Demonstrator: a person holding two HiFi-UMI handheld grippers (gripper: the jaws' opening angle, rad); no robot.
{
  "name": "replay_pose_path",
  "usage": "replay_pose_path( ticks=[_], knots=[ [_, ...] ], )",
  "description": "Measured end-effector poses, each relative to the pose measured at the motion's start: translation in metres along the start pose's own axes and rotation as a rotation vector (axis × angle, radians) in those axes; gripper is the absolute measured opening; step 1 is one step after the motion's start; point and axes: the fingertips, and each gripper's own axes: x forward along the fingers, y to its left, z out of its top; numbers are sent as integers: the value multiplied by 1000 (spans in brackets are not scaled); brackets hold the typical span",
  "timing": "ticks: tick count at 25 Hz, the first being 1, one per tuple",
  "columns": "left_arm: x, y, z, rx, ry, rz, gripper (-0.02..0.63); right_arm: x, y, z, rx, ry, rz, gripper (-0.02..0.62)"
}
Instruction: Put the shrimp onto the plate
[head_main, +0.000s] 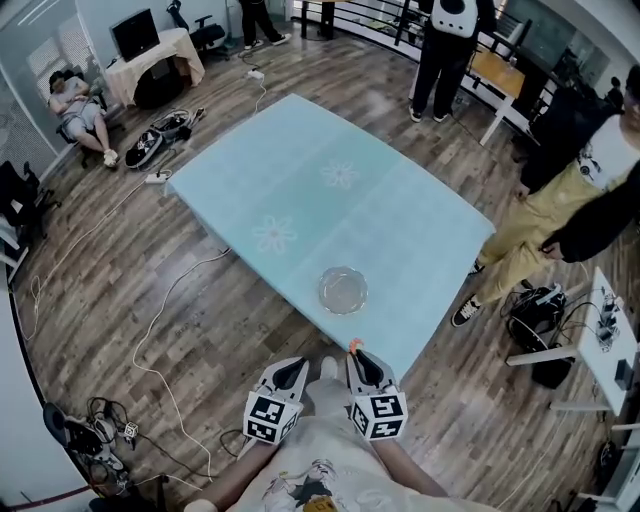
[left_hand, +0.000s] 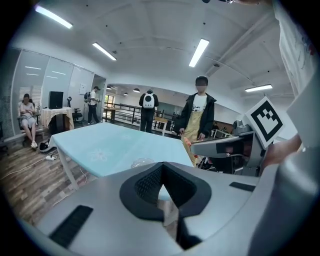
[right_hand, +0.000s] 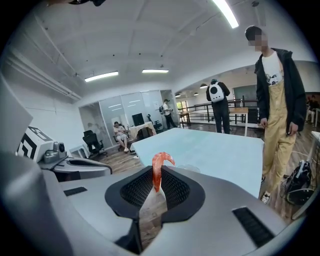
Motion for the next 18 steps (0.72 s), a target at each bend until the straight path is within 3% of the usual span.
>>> replay_pose_path(
  ticks=[9, 18],
  knots=[
    [91, 22, 42, 14, 20, 42, -3, 68, -66, 39, -47, 15, 75, 71],
    [133, 19, 50, 23, 30, 54, -3, 98, -102, 30, -83, 69, 97, 71]
  ],
)
